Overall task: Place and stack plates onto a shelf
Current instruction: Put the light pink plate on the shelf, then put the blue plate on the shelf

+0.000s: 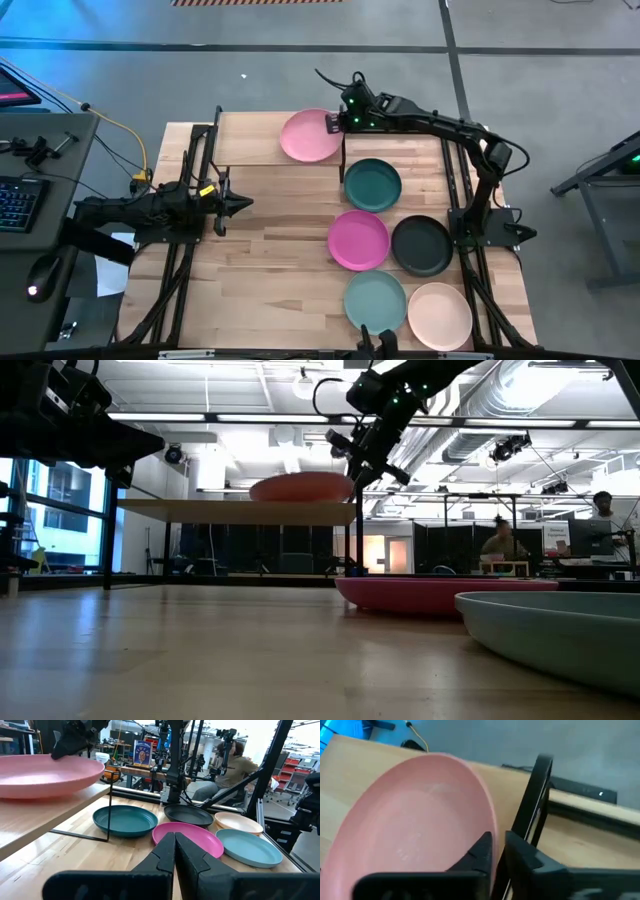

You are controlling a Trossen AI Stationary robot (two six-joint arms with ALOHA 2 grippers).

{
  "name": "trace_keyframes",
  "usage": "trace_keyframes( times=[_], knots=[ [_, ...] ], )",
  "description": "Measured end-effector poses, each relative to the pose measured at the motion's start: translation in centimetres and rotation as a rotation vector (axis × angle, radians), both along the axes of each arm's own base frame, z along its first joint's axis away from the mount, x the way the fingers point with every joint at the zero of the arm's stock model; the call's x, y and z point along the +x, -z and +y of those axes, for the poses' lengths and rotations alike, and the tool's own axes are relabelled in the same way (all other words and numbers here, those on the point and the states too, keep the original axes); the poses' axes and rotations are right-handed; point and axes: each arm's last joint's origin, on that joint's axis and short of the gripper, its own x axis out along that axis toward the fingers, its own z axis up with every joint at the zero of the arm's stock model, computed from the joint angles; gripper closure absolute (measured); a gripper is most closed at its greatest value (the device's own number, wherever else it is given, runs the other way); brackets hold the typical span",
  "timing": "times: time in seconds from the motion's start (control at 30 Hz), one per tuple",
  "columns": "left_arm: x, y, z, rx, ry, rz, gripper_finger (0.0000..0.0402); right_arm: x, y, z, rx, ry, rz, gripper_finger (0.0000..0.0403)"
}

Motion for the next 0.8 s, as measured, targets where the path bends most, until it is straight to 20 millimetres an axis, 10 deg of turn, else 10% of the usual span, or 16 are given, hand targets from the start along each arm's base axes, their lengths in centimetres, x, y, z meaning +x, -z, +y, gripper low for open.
trace_keyframes(
  times=[0.43,0.8],
  knots=[
    [0.0,0.0,0.0,0.0,0.0,0.001,0.0401,-2.4,-4.0,0.4,-0.109,-0.18,0.168,0.0216],
    [0.0,0.0,0.0,0.0,0.0,0.0,0.0402,-13.0,-3.7,11.3,-0.137,-0.221,0.143,0.0211]
  ],
)
